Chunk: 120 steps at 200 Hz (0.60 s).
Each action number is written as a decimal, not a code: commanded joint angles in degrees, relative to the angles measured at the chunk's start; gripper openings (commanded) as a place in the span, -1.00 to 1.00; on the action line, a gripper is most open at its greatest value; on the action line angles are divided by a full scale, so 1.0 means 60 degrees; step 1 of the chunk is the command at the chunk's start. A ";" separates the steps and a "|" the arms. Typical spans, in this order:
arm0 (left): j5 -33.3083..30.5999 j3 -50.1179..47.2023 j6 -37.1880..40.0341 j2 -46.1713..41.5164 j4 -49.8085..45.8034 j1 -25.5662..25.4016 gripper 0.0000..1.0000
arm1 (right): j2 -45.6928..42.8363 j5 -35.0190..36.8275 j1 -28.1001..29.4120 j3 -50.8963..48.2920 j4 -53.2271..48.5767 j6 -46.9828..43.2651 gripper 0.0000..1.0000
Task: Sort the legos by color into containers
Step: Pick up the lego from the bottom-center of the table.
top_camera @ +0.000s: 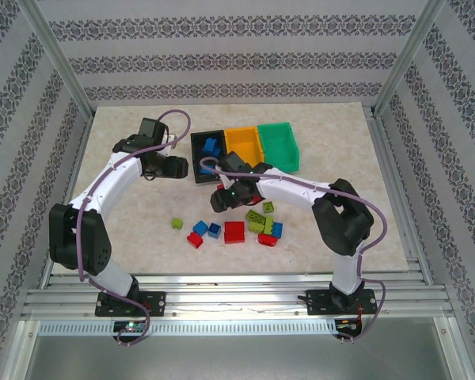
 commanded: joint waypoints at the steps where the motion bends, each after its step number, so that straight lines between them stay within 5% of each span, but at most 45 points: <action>1: -0.0237 -0.0078 -0.0038 -0.0118 0.0009 0.0167 0.41 | 0.0110 0.0110 0.0389 0.0179 -0.0564 -0.0353 0.26; 52: -0.0253 -0.0078 -0.0182 -0.0082 -0.0006 0.0302 0.41 | -0.0140 0.0013 0.1076 -0.0254 -0.0709 -0.0986 0.49; 120: 0.0157 -0.0067 -0.0353 0.0093 0.0012 0.0567 0.41 | 0.0496 0.0398 0.1803 0.0082 -0.0877 -0.1450 0.42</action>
